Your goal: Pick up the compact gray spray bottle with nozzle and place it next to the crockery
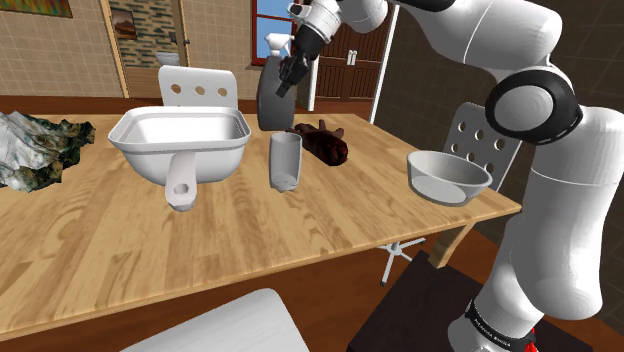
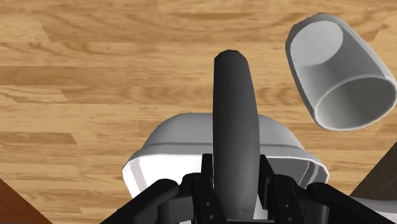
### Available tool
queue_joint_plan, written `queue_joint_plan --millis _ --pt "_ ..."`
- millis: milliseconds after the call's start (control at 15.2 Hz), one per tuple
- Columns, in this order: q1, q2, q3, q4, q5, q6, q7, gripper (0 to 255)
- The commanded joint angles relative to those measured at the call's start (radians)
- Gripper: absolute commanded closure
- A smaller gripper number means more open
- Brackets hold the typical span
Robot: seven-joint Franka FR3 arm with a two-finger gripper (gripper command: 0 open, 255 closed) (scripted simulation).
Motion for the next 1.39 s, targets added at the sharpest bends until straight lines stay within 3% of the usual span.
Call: queue_joint_plan --millis 0,396,792,1320 --pt "-0.006 0.014 -0.001 0.044 0.004 -0.028 0.012 255" --pt "-0.031 0.072 -0.002 0.198 0.023 -0.120 0.047 255" --pt "-0.066 -0.109 -0.041 -0.039 -0.001 -0.112 -0.065 255" --pt "-0.137 -0.260 -0.109 -0.202 -0.026 -0.168 -0.205 255"
